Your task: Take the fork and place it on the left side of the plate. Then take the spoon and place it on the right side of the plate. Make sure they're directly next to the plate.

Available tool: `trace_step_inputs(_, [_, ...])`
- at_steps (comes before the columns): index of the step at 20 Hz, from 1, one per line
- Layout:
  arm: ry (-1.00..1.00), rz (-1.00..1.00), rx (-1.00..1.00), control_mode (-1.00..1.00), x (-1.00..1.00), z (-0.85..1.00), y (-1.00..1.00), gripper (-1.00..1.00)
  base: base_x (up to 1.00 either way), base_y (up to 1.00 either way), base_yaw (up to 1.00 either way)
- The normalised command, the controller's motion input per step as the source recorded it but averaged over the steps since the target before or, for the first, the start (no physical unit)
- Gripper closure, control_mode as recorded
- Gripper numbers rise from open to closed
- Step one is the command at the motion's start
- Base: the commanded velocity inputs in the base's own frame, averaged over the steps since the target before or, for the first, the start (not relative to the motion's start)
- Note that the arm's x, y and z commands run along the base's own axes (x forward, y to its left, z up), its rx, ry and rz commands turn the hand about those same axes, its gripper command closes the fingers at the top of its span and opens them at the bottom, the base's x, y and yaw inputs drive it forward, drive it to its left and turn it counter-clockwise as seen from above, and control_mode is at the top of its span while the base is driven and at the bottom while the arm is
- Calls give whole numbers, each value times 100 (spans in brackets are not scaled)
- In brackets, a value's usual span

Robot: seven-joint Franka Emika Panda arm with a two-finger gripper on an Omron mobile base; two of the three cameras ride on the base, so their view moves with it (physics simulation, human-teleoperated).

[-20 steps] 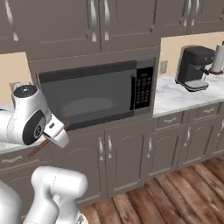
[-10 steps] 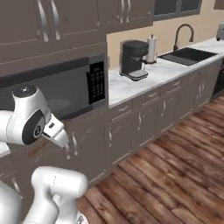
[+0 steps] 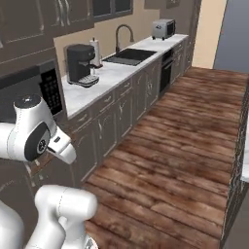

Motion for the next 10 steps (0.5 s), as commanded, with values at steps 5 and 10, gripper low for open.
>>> trace_step_inputs(5, [0, 0, 0, 100, 0, 0, 0, 100, 0, -3, -58])
trace_step_inputs(10, [0, 0, 0, 100, 0, 0, 0, 100, 2, 0, -48])
